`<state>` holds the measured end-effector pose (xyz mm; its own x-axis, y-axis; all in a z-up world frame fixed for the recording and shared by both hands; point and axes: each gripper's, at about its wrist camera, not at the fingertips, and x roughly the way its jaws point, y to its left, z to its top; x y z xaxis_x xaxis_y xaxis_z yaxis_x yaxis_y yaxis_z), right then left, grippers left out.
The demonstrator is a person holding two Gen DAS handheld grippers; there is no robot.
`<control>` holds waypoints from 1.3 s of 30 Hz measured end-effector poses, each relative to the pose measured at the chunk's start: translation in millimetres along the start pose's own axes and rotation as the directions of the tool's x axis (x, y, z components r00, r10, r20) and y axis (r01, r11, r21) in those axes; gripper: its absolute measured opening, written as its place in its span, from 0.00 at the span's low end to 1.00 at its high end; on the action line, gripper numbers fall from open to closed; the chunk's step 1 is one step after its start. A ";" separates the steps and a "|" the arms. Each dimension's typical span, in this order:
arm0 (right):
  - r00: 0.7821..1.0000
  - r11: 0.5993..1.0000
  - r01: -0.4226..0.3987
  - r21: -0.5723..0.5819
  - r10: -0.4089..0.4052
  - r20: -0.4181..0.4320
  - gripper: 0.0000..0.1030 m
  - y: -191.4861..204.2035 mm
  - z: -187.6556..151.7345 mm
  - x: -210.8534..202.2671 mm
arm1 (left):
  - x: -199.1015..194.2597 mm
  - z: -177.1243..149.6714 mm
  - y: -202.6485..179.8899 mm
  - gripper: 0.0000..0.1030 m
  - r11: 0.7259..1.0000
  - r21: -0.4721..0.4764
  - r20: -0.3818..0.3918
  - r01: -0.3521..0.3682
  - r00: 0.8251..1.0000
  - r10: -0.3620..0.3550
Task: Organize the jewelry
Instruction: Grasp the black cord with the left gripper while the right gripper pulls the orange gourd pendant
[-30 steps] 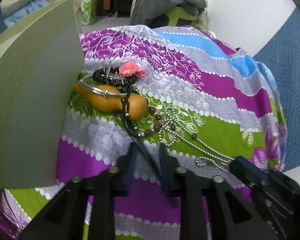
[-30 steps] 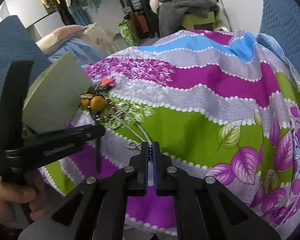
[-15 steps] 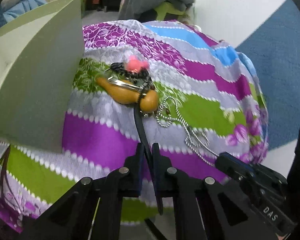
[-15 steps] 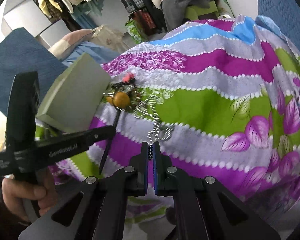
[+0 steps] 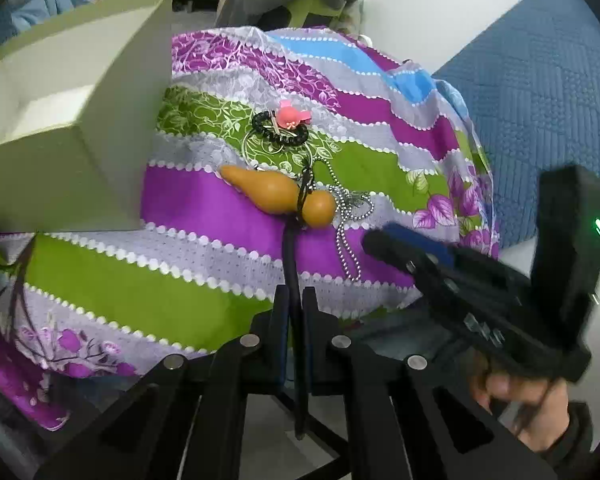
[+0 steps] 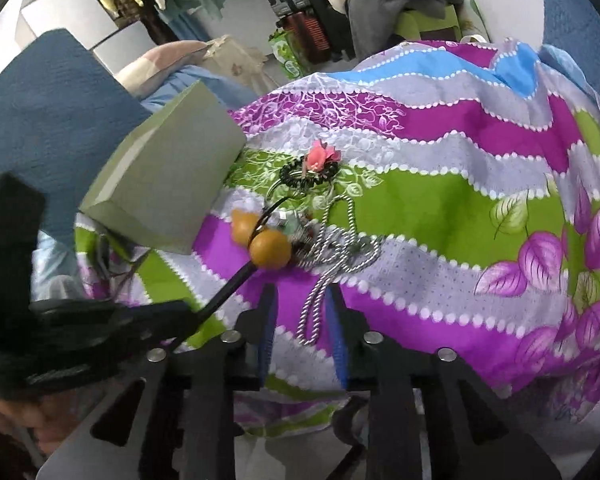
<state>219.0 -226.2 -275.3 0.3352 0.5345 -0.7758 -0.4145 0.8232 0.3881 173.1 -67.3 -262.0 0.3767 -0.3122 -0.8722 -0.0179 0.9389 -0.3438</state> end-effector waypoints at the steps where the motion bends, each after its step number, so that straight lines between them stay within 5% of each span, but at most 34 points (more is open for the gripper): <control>1: 1.000 1.000 0.021 -0.016 -0.021 0.002 0.33 -0.3 2.6 3.6 | -0.8 -1.8 1.2 0.04 1.000 0.001 -0.001 -0.002 1.000 0.002; 9: 0.998 0.993 -0.068 -0.095 0.070 0.012 0.35 14.9 12.4 16.3 | 18.5 -8.8 19.1 0.03 0.999 -0.042 -0.052 -0.009 0.999 0.007; 19: 0.999 0.982 -0.040 -0.185 0.035 -0.030 0.24 31.5 20.0 42.4 | 25.8 -7.2 25.4 0.00 0.998 -0.056 -0.050 -0.007 0.999 0.005; 28: 0.998 0.999 0.022 -0.044 -0.019 0.066 0.24 -2.2 30.6 20.8 | 17.7 -6.6 32.9 0.00 0.996 -0.087 -0.007 -0.010 1.000 0.009; 39: 0.990 0.986 0.140 0.092 -0.141 -0.001 0.24 -40.2 17.1 5.0 | 22.1 -1.0 22.3 0.01 0.999 -0.032 -0.001 0.041 0.999 -0.041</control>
<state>251.8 -253.3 -286.2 0.3891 0.4130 -0.8235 -0.2840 0.9041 0.3192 180.1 -53.4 -289.3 0.3762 -0.3505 -0.8577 -0.0318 0.9202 -0.3901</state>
